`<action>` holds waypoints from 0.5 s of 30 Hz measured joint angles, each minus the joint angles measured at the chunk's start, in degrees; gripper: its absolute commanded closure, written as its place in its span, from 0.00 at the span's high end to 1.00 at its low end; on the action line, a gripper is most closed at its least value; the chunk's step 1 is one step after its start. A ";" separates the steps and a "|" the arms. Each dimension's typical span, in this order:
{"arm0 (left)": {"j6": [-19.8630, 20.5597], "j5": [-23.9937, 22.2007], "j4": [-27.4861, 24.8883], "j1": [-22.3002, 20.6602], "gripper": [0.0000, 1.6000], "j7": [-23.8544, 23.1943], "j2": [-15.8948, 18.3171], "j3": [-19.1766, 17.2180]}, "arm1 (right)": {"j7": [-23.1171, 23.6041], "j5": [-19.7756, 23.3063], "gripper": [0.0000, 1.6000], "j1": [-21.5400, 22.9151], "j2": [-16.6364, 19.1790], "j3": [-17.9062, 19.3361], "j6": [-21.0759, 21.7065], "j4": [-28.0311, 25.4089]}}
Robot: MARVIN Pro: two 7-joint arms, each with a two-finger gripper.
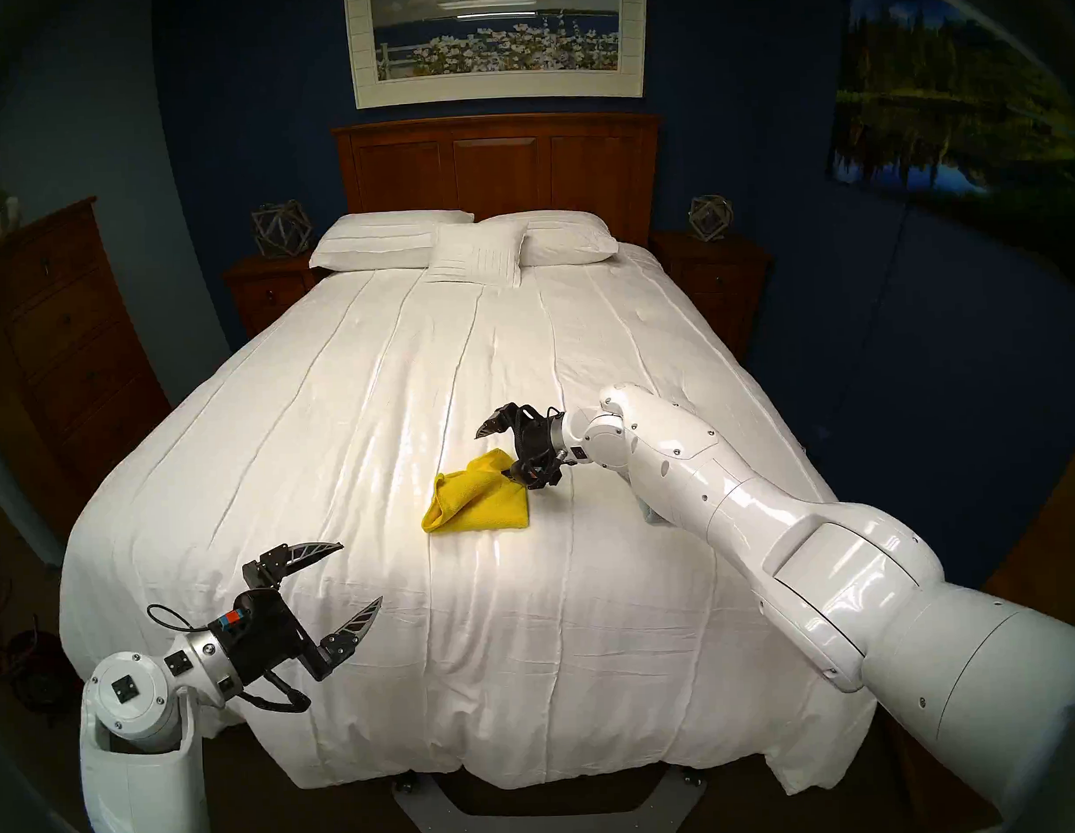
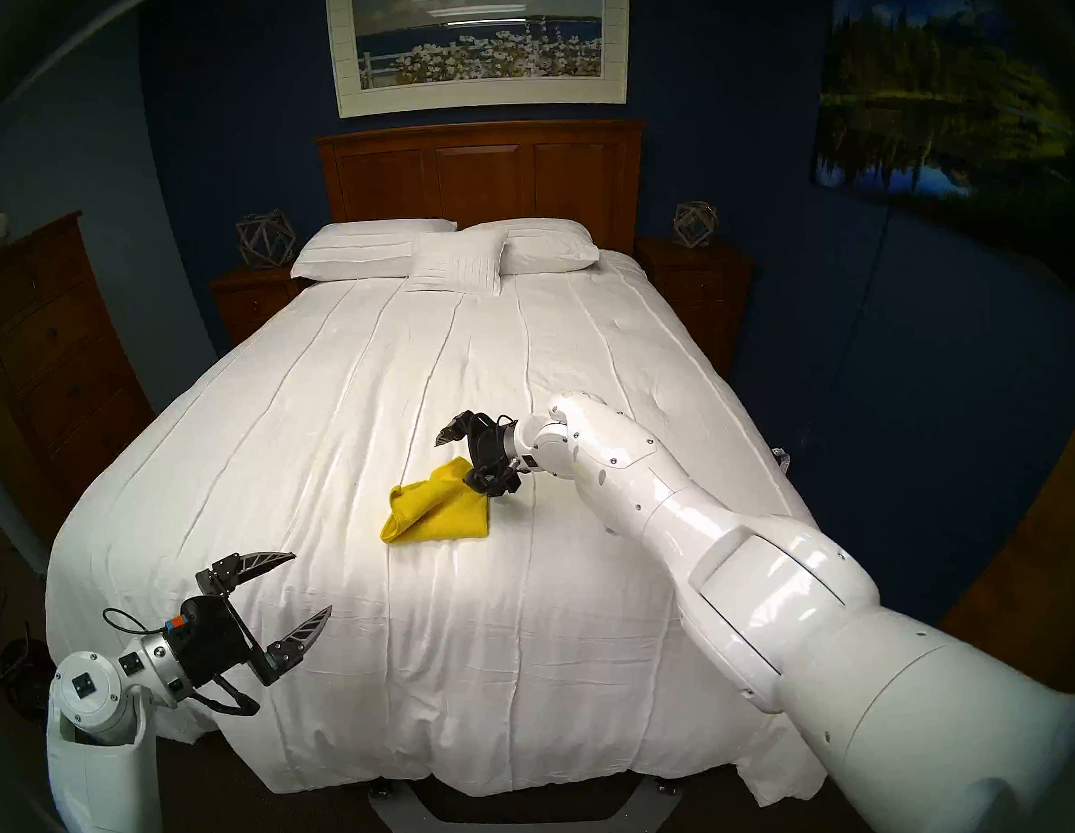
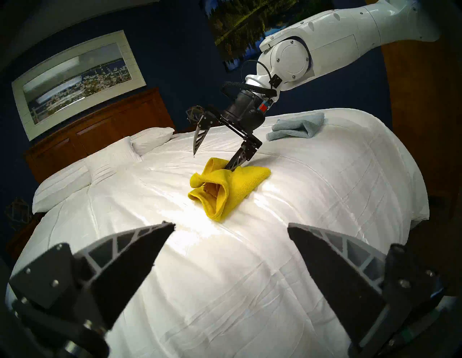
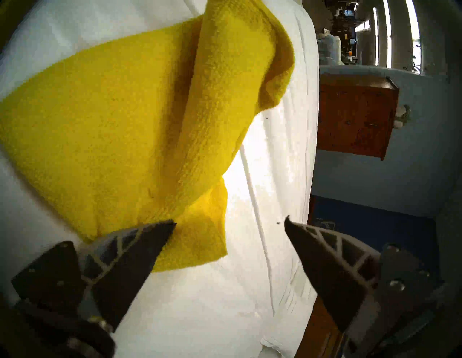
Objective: Fold the hand towels twice and stack them up
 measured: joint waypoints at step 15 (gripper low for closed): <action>0.02 -0.01 -0.01 0.00 1.00 -0.01 0.00 0.00 | 0.03 1.00 1.00 -1.20 2.72 0.86 -4.15 -9.54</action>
